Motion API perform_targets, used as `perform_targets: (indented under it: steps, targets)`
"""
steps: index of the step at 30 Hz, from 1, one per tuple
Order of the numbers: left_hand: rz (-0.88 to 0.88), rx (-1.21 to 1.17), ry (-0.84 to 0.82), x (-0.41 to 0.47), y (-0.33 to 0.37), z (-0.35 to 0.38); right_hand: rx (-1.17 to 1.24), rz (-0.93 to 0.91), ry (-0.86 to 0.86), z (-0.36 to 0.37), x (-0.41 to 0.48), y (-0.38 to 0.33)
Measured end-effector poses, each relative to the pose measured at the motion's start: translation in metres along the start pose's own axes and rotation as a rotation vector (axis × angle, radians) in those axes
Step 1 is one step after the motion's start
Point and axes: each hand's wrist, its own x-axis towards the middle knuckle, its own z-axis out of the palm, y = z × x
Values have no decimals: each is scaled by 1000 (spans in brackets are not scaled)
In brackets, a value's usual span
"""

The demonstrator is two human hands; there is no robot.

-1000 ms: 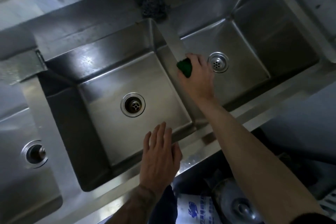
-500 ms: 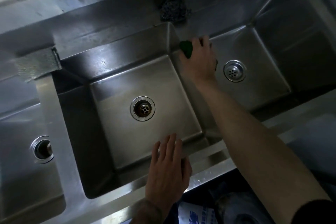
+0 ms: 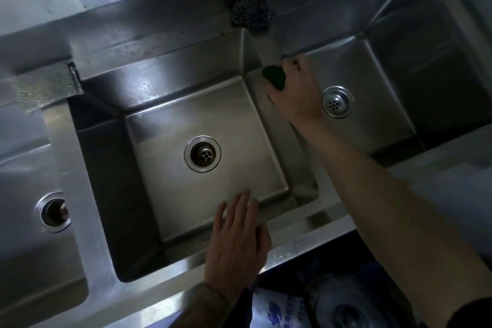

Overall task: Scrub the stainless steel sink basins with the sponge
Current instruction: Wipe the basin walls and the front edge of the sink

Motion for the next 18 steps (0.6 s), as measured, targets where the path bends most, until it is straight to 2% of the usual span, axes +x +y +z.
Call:
perform_targets:
  steps: [4, 9, 14, 18]
  targets:
    - [-11, 10, -15, 2, 4, -6, -22, -56, -27, -27, -73, 35]
    - [-14, 15, -48, 1, 7, -14, 1, 14, -66, -55, -172, 73]
    - [-16, 25, -105, 3, 11, -26, -64, 145, 68, -44, -241, 54]
    - [0, -60, -64, 0, 10, -32, -83, -83, -32, -35, -271, 23]
